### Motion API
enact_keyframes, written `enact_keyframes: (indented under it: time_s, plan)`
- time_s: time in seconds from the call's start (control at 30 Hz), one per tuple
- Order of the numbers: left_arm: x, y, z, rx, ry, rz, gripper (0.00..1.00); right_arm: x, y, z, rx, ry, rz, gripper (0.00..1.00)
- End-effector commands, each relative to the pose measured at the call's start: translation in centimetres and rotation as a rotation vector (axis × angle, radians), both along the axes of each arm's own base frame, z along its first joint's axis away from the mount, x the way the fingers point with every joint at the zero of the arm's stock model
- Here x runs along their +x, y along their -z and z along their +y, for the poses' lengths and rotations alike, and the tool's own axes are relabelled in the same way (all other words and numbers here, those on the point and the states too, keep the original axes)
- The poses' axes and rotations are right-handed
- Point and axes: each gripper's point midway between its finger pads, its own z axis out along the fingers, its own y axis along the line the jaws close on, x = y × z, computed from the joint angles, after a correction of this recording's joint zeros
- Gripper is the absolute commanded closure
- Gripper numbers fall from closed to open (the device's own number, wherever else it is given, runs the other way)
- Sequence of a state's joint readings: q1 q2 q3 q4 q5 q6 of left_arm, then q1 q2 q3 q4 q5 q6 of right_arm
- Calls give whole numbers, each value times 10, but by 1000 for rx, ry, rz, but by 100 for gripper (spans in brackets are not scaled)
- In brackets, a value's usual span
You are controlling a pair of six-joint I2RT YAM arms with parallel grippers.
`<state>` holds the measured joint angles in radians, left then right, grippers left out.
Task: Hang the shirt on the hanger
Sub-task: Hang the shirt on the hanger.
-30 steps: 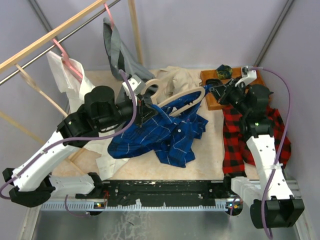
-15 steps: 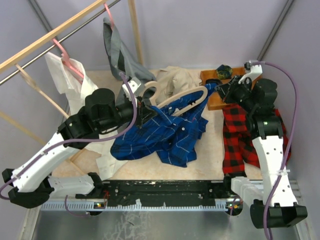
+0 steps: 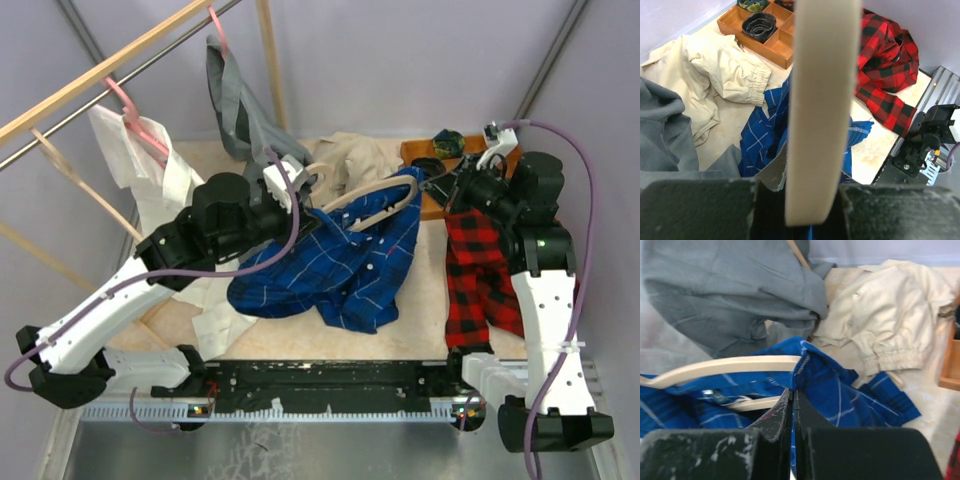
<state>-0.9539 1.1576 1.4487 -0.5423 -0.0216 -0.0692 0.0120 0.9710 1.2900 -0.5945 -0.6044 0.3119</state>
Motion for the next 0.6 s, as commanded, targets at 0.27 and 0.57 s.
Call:
enact_keyframes:
  time_s: [0.27, 0.57]
  plan:
    - [-8, -5, -25, -31, 145, -56, 100, -3, -60, 18, 153, -83, -147, 100]
    - [1, 13, -23, 19, 103, -30, 100, -10, -82, 32, 167, -158, -215, 100]
